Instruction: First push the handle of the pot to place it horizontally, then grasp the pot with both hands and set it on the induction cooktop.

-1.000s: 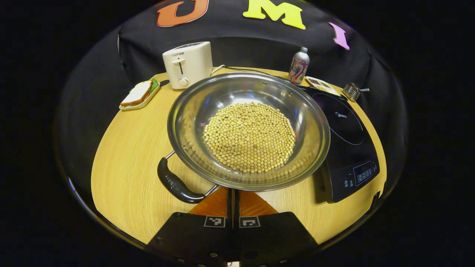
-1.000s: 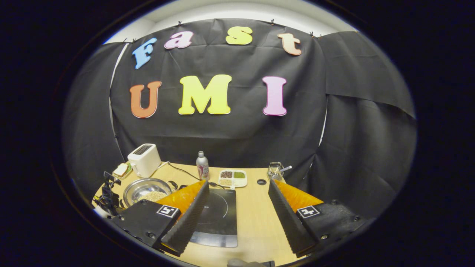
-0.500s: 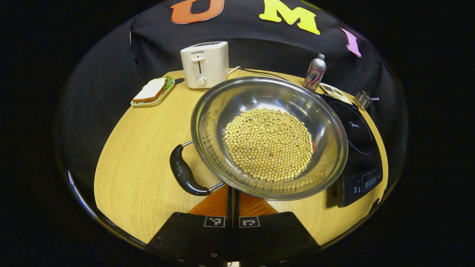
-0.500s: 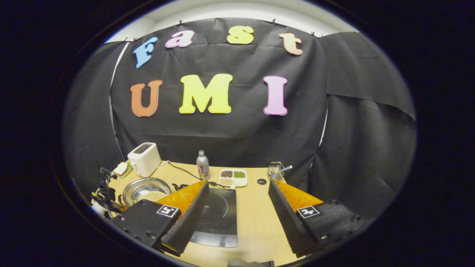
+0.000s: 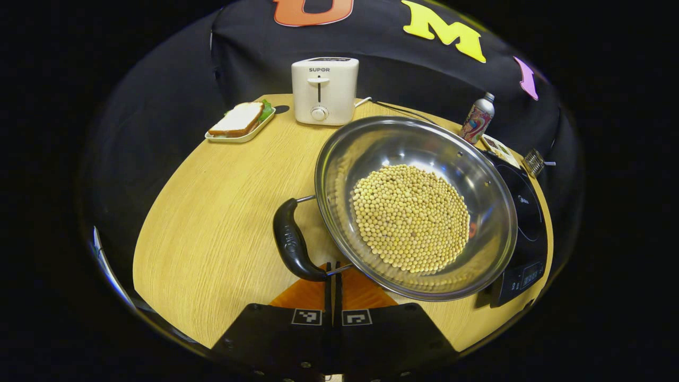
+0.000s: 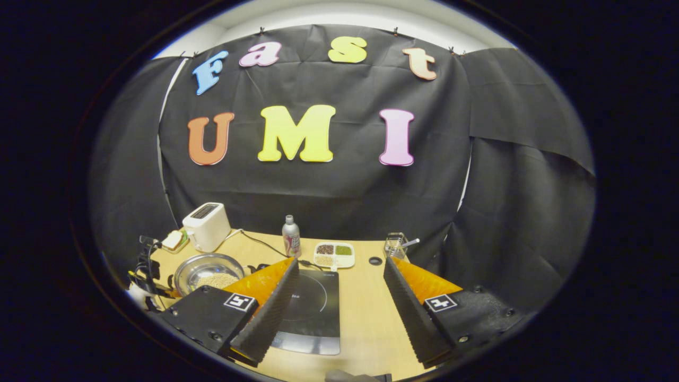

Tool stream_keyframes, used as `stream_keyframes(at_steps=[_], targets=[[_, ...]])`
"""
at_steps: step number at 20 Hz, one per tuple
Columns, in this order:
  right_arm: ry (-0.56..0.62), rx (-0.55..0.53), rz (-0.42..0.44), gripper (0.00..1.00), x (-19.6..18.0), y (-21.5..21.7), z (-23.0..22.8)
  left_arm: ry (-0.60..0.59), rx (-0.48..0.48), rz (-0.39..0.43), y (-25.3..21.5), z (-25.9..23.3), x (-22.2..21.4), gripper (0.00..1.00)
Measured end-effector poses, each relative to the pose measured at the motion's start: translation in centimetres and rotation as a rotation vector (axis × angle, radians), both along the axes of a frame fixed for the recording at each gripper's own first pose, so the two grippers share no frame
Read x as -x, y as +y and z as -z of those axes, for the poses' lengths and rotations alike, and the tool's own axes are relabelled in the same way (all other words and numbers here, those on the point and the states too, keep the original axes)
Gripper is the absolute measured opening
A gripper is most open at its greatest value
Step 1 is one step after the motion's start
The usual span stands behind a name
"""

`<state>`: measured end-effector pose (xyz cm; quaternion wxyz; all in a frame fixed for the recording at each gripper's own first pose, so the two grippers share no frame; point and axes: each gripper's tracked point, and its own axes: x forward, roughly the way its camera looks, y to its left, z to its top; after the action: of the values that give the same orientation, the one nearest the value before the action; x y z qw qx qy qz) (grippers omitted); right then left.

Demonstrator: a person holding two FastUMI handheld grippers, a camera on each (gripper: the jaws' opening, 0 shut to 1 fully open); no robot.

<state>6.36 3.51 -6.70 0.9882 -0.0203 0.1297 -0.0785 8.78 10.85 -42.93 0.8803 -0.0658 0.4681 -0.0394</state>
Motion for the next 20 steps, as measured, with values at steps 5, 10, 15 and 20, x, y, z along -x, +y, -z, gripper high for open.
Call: stream_keyframes(at_steps=[5, 10, 15, 20], targets=[[0.009, 0.003, -0.001, 1.00, -0.4, 0.3, 0.1, -0.004, -0.003, -0.026, 1.5, 0.1, -1.5, 0.00], [0.020, 0.007, -0.001, 1.00, -0.6, 0.9, -0.1, -0.009, 0.003, -0.055, 3.2, 0.3, -3.2, 0.00], [0.025, 0.016, 0.004, 1.00, -0.6, 1.0, -0.1, -0.015, 0.010, -0.070, 4.0, 0.1, -5.2, 0.10], [0.045, 0.024, 0.005, 1.00, -0.5, 1.5, 0.6, -0.018, -0.024, -0.059, 5.5, 0.7, -7.2, 0.00]])
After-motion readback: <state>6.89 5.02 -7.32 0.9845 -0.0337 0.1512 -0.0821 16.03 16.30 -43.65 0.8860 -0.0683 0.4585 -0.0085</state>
